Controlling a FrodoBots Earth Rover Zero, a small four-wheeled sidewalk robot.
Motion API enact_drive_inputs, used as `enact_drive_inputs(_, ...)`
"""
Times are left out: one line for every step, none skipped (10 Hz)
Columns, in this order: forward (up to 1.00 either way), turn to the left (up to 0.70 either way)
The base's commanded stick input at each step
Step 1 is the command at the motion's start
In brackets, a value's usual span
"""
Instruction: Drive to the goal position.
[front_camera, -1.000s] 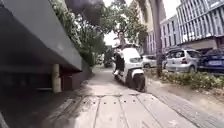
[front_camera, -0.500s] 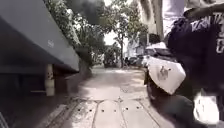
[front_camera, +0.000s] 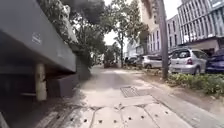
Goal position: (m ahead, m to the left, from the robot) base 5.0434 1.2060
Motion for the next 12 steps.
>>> enact_drive_inputs(0.45, 0.00)
enact_drive_inputs(0.45, 0.00)
enact_drive_inputs(0.45, 0.00)
enact_drive_inputs(0.45, 0.00)
enact_drive_inputs(0.45, 0.00)
enact_drive_inputs(0.45, 0.00)
enact_drive_inputs(0.45, 0.00)
enact_drive_inputs(0.45, 0.00)
enact_drive_inputs(0.45, 0.00)
enact_drive_inputs(0.45, 0.00)
enact_drive_inputs(0.45, 0.00)
enact_drive_inputs(0.45, 0.00)
